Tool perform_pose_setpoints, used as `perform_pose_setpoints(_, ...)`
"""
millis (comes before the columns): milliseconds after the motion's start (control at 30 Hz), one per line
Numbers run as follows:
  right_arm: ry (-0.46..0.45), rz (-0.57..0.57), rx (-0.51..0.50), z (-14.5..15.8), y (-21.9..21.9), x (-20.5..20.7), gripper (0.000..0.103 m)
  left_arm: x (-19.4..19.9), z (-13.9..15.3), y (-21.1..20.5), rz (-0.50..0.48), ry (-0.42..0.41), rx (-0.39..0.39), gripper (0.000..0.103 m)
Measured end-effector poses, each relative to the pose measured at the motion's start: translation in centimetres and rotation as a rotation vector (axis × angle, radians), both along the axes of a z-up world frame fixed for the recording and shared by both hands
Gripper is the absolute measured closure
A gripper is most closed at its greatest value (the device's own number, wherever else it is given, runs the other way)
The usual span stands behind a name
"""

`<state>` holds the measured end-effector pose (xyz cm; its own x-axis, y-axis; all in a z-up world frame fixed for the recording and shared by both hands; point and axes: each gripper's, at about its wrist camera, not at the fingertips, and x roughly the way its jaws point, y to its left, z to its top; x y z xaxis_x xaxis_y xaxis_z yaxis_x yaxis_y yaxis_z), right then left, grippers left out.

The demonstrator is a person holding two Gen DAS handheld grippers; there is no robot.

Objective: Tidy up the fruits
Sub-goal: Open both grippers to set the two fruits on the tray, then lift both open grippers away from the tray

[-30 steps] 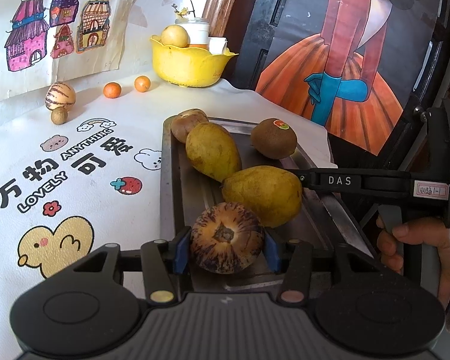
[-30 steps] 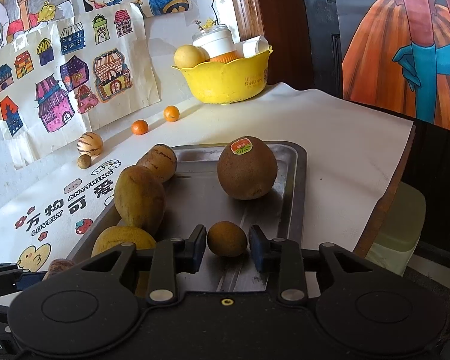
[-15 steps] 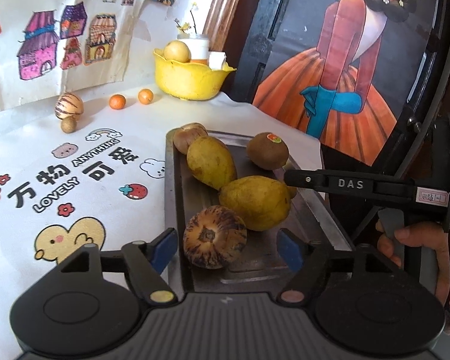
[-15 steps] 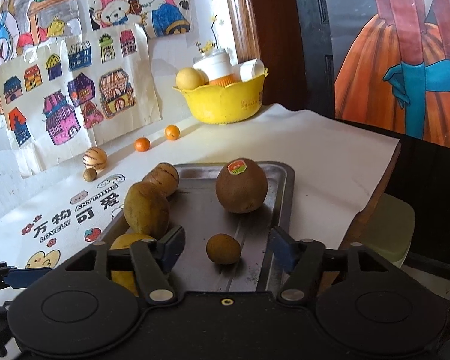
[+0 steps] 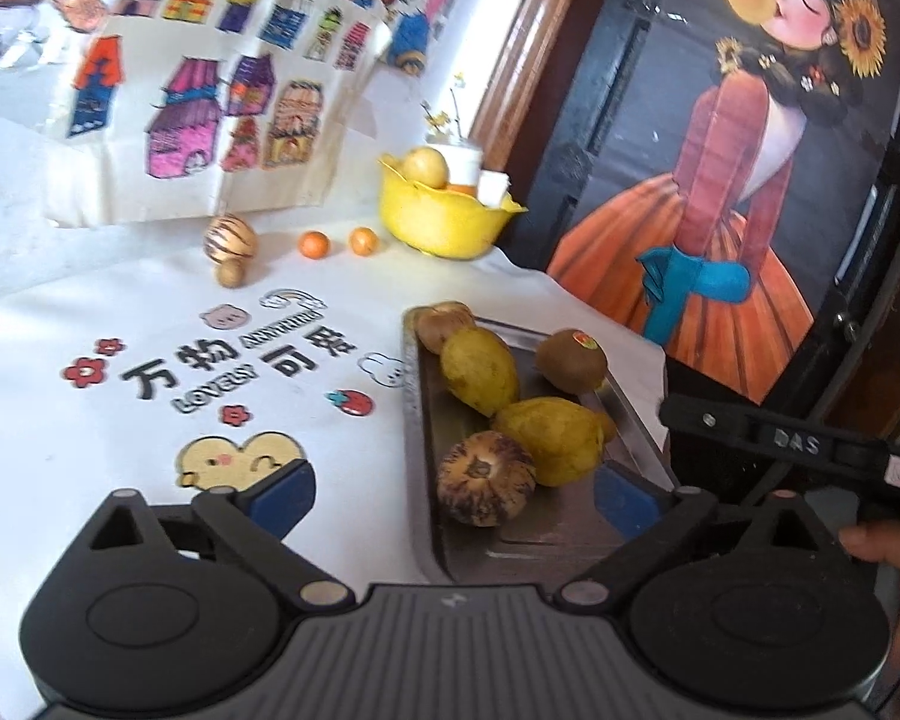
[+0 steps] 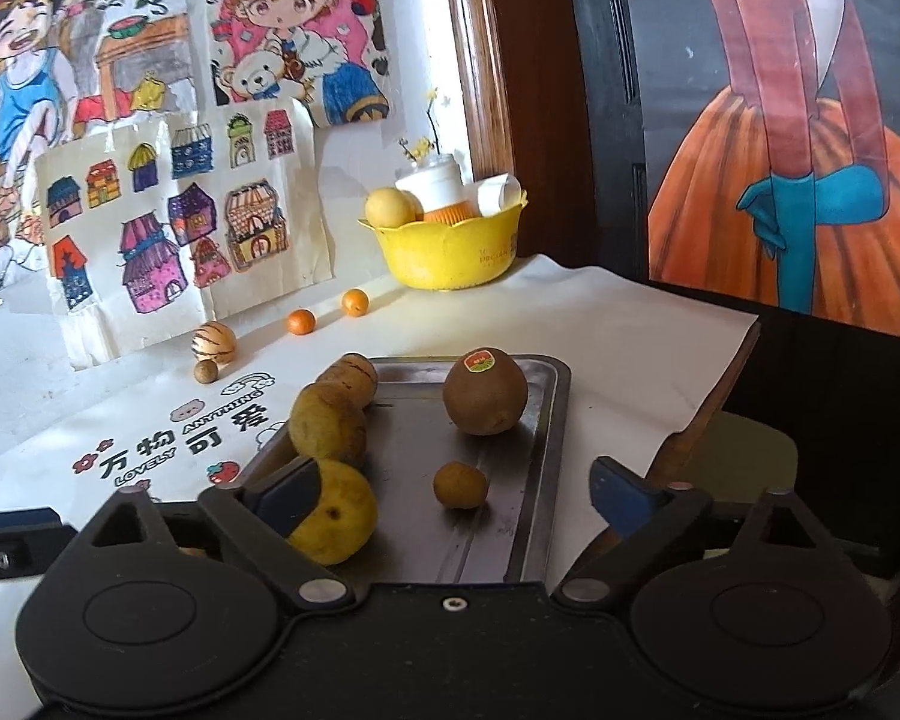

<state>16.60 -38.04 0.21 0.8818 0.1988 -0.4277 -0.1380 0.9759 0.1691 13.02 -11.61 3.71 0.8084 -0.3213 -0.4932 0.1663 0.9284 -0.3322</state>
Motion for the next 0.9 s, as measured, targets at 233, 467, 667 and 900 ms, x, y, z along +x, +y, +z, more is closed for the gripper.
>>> perform_pose_setpoints(233,-0.007,-0.001,0.025,0.2,1.1,-3.7,0.001,-1.9,-0.2,2.0,0.08,0.013,0.014,0.001)
perform_pose_setpoints(467,0.035,-0.001,0.02,-1.2,3.0,-7.4,0.001,-3.7,-1.3,3.6,0.118,0.058,0.067,0.001)
perform_pose_setpoints(667,0.046,0.01,-0.013,-2.3,5.4,-10.2,0.001,-4.7,-1.9,4.6,0.139,0.083,0.134,0.001)
perform_pose_setpoints(900,0.035,0.019,-0.056,-3.5,8.6,-12.4,0.001,-5.8,-1.7,5.5,0.155,0.073,0.171,0.001)
